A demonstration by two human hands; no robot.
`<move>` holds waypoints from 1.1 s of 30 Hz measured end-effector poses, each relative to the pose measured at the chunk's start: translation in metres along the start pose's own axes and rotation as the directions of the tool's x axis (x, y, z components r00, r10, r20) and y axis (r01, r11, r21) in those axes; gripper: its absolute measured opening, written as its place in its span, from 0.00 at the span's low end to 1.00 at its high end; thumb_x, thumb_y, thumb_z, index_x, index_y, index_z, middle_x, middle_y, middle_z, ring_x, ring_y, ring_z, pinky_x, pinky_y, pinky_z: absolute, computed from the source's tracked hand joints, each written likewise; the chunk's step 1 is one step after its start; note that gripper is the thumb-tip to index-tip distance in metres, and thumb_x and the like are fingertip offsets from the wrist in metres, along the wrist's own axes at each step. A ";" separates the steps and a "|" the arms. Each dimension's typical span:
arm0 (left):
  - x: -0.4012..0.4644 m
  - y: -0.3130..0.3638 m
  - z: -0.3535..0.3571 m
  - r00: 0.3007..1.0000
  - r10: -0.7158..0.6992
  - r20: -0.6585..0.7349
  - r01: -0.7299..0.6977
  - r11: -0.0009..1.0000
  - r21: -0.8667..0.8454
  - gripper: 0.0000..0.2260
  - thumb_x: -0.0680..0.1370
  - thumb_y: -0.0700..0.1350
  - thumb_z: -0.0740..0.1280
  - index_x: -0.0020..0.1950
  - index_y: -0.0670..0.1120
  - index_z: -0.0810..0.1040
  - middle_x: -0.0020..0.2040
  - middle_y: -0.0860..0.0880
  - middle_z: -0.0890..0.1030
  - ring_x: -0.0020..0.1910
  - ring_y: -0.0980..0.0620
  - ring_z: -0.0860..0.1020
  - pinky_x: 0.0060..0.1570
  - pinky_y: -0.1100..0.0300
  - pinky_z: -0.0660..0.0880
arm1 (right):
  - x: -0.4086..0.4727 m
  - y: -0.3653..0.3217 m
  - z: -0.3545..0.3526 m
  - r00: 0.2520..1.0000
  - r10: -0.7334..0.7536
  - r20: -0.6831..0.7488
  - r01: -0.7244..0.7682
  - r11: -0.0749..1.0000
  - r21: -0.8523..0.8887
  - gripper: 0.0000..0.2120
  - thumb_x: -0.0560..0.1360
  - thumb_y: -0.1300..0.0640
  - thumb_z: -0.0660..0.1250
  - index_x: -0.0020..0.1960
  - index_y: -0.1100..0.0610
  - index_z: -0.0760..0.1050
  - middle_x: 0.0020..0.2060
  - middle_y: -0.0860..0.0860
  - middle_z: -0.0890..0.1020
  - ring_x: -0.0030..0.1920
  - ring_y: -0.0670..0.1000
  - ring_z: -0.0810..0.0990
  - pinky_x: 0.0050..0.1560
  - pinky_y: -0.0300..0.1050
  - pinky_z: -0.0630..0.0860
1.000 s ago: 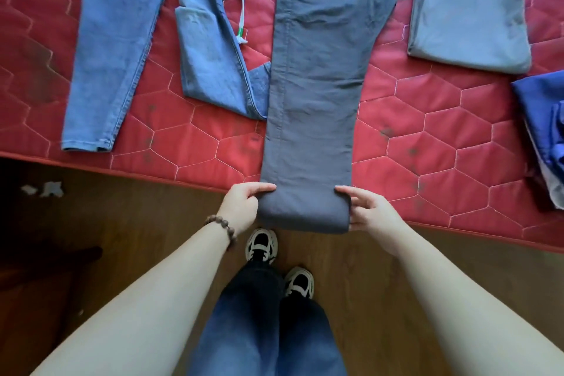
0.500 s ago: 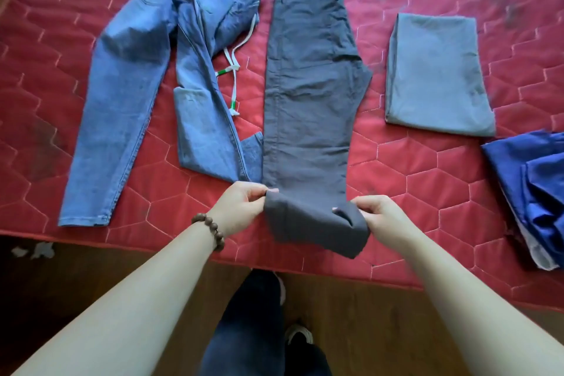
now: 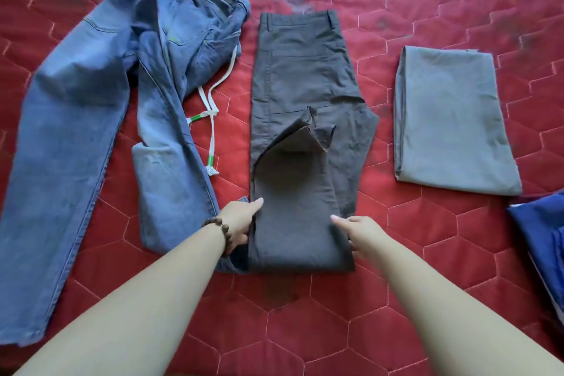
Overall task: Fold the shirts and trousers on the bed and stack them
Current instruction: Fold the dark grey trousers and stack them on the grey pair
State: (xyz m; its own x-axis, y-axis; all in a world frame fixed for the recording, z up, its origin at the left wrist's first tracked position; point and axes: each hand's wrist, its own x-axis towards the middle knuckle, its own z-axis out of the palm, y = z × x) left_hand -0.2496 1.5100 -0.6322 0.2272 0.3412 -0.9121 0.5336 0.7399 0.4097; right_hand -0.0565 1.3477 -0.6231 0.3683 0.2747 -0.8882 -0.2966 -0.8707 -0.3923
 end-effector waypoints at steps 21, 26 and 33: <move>0.012 0.023 0.022 0.865 0.459 -0.202 -0.408 0.878 0.248 0.13 0.74 0.38 0.71 0.59 0.42 0.77 0.47 0.44 0.84 0.44 0.51 0.82 0.49 0.57 0.80 | 0.019 -0.029 0.007 0.951 -0.282 -0.123 0.294 0.952 0.090 0.06 0.79 0.56 0.65 0.52 0.57 0.78 0.31 0.43 0.74 0.31 0.41 0.70 0.34 0.36 0.66; 0.027 0.040 0.022 0.872 0.470 -0.138 -0.383 0.829 0.407 0.04 0.75 0.41 0.69 0.40 0.42 0.77 0.35 0.45 0.81 0.36 0.45 0.79 0.40 0.55 0.76 | 0.029 -0.038 0.006 0.904 -0.363 -0.227 0.357 0.932 -0.068 0.07 0.78 0.58 0.65 0.44 0.55 0.80 0.38 0.48 0.82 0.38 0.45 0.77 0.41 0.40 0.70; 0.023 0.021 0.012 0.994 0.012 -0.106 -0.003 0.997 0.080 0.12 0.74 0.48 0.70 0.49 0.39 0.79 0.42 0.46 0.82 0.41 0.46 0.81 0.44 0.52 0.80 | 0.021 -0.011 -0.005 0.983 -0.170 -0.069 0.174 0.983 0.056 0.12 0.77 0.52 0.67 0.45 0.61 0.80 0.37 0.54 0.78 0.38 0.53 0.74 0.41 0.50 0.74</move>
State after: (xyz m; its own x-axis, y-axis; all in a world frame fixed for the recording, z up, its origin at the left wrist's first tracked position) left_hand -0.2231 1.5266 -0.6445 0.1456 0.4098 -0.9005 0.5966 0.6897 0.4103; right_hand -0.0412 1.3607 -0.6360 0.4733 0.3900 -0.7899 -0.2767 -0.7855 -0.5536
